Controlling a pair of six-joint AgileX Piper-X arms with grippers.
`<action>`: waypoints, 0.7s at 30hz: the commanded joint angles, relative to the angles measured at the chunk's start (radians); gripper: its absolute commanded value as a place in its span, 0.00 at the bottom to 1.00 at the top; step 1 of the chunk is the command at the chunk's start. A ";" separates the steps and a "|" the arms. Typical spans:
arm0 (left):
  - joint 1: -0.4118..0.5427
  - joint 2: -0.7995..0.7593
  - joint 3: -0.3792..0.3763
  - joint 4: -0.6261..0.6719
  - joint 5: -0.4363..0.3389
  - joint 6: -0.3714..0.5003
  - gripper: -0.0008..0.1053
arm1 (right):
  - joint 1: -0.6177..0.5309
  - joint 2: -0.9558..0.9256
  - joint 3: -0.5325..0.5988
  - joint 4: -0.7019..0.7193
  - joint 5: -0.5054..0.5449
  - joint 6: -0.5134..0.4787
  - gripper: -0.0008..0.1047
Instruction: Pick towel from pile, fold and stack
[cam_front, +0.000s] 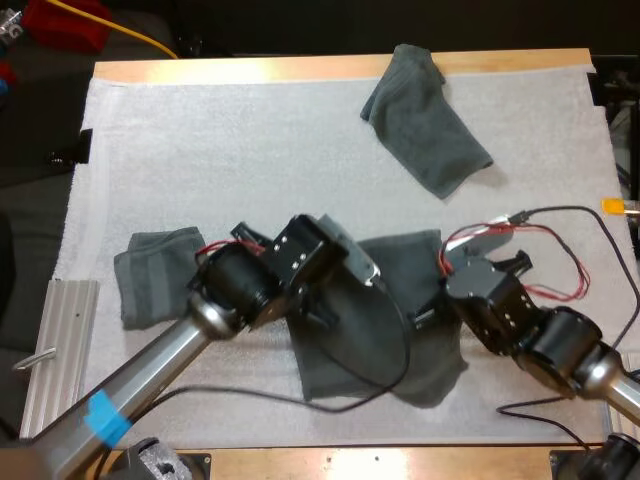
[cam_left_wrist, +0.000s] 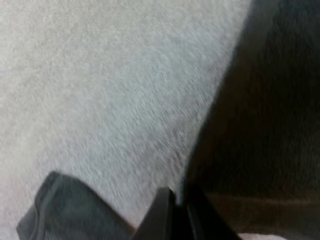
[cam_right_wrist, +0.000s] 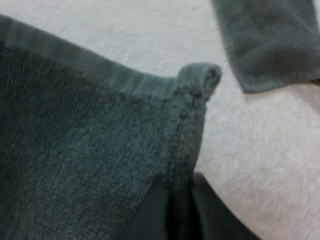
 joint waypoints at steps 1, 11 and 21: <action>0.011 0.015 -0.003 -0.028 -0.003 0.020 0.01 | -0.020 0.018 0.001 -0.036 -0.008 -0.026 0.02; 0.137 0.161 -0.003 -0.180 -0.009 0.135 0.01 | -0.146 0.208 0.001 -0.216 -0.036 -0.065 0.02; 0.217 0.278 -0.003 -0.325 0.032 0.213 0.01 | -0.167 0.373 0.001 -0.358 -0.055 -0.068 0.02</action>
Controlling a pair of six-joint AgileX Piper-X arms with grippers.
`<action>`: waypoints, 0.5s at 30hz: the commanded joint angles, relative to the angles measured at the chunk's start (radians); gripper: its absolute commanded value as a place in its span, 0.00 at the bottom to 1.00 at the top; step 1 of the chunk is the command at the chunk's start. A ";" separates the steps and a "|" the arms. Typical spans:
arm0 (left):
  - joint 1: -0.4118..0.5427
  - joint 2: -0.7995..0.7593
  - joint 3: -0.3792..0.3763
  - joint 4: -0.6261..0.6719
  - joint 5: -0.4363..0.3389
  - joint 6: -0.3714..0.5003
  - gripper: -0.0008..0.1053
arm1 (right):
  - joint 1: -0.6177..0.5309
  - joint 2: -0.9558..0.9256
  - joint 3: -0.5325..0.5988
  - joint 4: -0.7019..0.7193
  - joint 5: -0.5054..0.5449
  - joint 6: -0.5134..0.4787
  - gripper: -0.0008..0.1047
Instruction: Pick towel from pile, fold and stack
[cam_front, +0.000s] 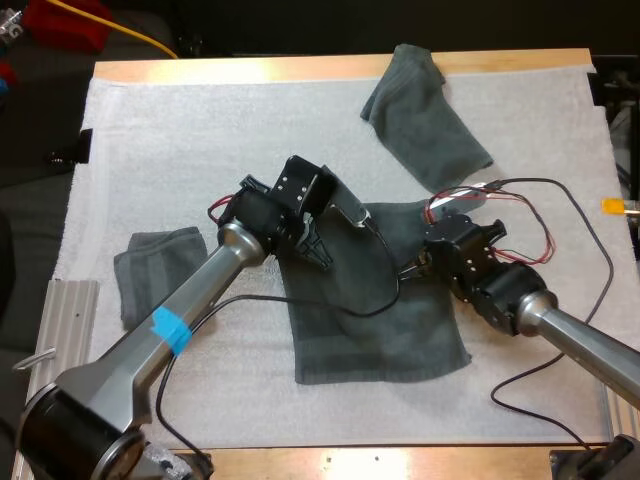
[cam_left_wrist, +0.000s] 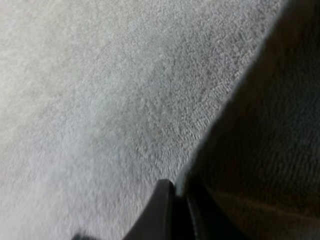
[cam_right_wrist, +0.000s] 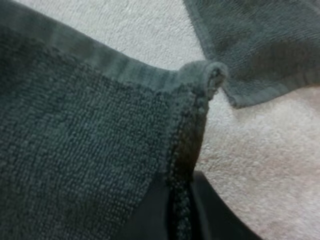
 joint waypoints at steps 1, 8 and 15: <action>0.003 0.010 -0.003 -0.023 0.000 0.013 0.01 | -0.006 0.012 -0.002 -0.018 0.007 -0.013 0.02; 0.005 0.067 -0.003 -0.060 -0.003 0.034 0.01 | -0.006 0.088 -0.002 -0.085 0.011 -0.013 0.02; 0.011 0.068 -0.003 -0.115 -0.007 0.045 0.01 | -0.006 0.117 -0.002 -0.133 0.020 -0.013 0.02</action>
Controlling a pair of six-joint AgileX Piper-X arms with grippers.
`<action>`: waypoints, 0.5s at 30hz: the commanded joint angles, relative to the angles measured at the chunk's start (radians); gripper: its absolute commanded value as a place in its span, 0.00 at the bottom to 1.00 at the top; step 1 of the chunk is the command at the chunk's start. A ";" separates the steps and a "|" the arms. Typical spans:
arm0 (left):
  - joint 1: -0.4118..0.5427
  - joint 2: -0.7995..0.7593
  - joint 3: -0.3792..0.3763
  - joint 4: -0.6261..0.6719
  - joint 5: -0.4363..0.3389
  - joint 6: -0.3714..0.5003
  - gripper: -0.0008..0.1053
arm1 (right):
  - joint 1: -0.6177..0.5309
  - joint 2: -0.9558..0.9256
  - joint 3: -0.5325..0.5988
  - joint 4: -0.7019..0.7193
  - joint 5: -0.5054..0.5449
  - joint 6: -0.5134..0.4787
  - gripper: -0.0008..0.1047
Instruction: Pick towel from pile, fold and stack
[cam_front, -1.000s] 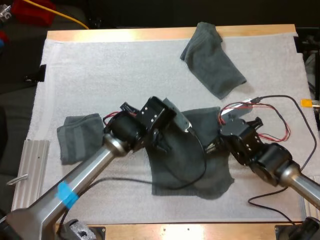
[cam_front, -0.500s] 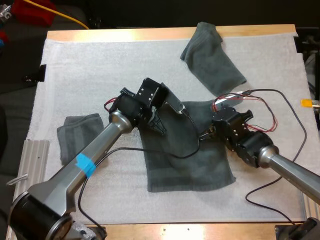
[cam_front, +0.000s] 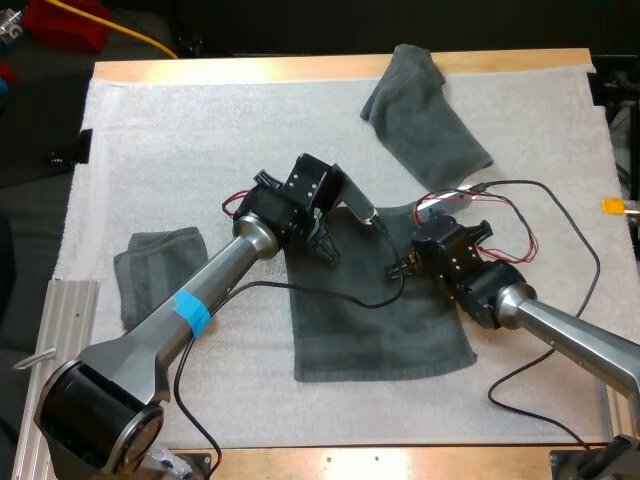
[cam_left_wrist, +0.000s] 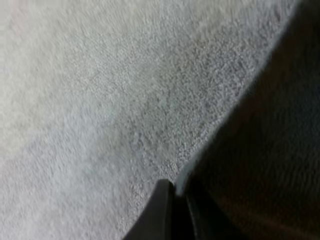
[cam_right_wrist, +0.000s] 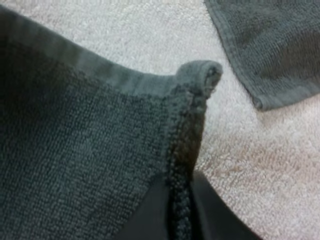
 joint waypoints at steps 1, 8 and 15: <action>0.003 -0.007 -0.003 -0.012 -0.010 0.007 0.01 | -0.006 0.003 -0.002 -0.018 0.019 -0.009 0.02; 0.003 -0.007 -0.003 -0.012 -0.033 0.007 0.28 | -0.006 0.004 -0.002 -0.070 0.080 -0.006 0.15; 0.003 -0.007 -0.003 -0.012 -0.207 0.028 0.65 | -0.006 0.004 -0.002 -0.125 0.213 -0.013 0.55</action>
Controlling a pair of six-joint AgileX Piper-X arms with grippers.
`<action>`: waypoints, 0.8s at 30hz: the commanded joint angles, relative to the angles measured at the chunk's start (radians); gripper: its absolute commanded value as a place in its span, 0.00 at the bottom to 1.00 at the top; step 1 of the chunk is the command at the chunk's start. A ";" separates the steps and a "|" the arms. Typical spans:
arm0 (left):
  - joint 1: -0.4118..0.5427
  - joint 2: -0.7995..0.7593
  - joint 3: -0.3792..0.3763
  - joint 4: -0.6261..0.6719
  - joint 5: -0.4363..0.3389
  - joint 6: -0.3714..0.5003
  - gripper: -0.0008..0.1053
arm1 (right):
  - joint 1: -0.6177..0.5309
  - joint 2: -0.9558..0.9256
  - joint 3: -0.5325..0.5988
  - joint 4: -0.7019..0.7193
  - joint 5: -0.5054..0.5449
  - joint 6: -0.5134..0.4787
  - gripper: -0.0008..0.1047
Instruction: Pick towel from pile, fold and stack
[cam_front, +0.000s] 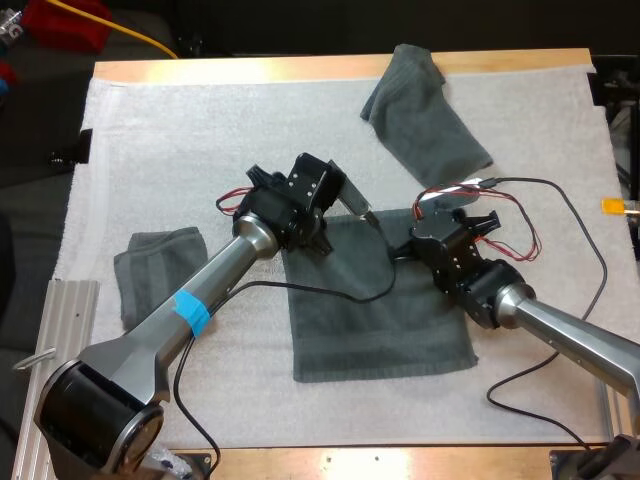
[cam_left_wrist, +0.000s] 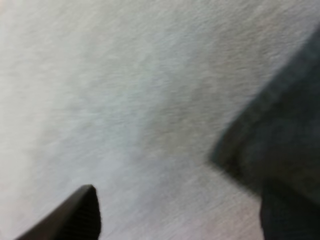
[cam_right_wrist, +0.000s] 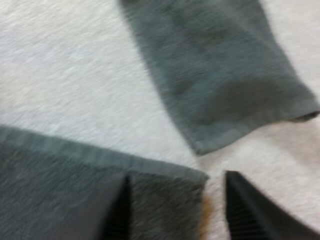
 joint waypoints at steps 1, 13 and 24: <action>0.003 -0.007 -0.003 -0.001 -0.052 0.013 0.65 | -0.006 0.000 -0.002 -0.012 0.046 -0.010 0.60; 0.003 -0.167 -0.003 0.167 -0.024 -0.110 0.65 | -0.006 -0.112 -0.002 0.151 0.251 -0.131 0.76; 0.003 -0.467 -0.003 0.343 0.155 -0.311 0.65 | -0.006 -0.376 -0.002 0.559 0.064 0.058 0.76</action>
